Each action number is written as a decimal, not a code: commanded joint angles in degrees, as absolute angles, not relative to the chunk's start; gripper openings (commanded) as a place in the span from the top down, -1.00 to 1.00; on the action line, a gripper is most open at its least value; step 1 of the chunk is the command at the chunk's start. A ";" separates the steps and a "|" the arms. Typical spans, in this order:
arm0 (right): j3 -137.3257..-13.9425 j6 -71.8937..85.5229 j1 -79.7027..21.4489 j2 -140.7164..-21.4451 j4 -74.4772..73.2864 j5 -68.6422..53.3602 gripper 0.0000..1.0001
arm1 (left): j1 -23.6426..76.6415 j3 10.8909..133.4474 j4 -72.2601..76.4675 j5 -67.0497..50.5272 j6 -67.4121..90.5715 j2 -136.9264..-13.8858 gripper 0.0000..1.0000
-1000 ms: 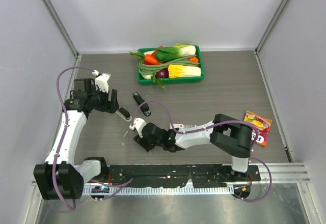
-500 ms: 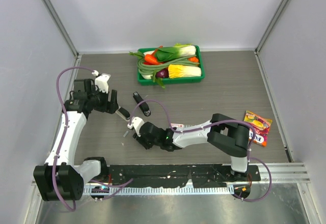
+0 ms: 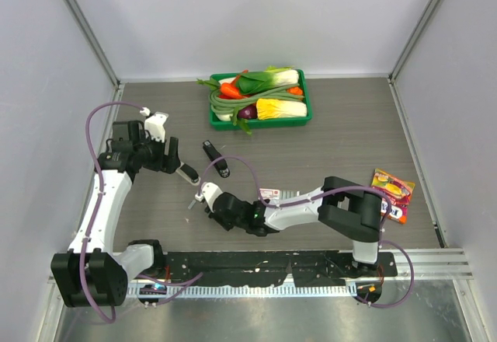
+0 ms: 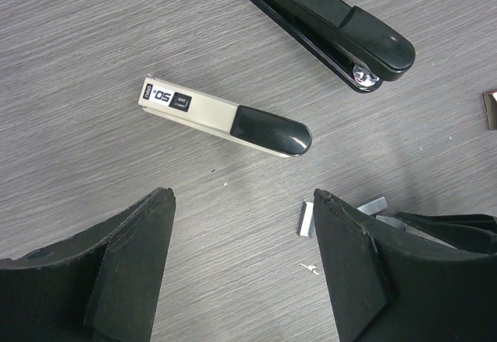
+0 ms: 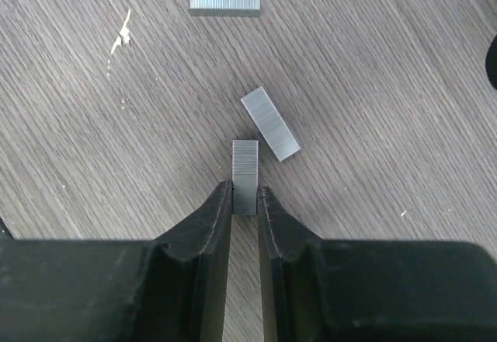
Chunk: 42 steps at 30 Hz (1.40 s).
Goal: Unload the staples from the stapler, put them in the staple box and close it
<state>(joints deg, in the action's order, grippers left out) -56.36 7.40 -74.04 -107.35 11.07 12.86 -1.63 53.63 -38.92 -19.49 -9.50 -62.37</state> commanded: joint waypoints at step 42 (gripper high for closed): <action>-50.62 16.96 -74.88 -97.82 -1.85 26.19 0.30 | -1.85 52.29 -38.67 -20.48 -10.37 -59.33 -0.52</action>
